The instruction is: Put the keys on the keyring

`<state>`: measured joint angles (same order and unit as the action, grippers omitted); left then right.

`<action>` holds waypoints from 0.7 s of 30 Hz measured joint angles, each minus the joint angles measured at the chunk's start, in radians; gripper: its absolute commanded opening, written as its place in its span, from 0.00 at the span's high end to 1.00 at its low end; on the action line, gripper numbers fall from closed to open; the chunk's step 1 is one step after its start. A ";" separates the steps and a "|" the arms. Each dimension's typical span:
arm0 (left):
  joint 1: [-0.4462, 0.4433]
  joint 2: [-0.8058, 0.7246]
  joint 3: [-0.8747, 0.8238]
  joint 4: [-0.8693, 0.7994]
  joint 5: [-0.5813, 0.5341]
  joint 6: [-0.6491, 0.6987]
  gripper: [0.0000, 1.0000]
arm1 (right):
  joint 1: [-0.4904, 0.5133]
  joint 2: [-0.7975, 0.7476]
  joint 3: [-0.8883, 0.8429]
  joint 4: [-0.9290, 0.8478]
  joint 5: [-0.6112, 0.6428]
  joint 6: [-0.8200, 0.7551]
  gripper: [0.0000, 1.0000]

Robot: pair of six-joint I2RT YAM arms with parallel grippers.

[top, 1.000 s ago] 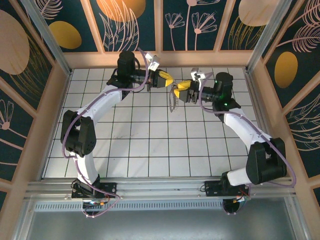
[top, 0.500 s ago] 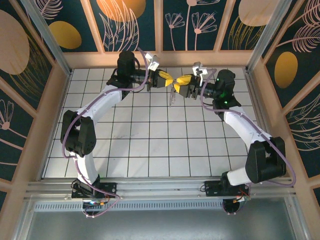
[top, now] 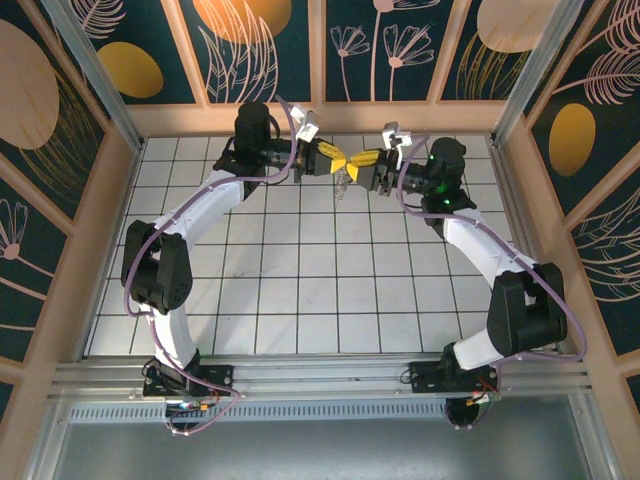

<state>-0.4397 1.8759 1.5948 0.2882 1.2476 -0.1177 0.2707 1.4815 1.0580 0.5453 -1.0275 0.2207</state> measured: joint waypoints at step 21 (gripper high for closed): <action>-0.001 -0.019 -0.003 0.014 -0.116 -0.032 0.01 | -0.012 0.012 0.014 -0.069 0.064 -0.017 1.00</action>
<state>-0.4404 1.8572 1.5917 0.3019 1.1313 -0.1493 0.2588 1.4933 1.0718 0.4763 -0.9630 0.2039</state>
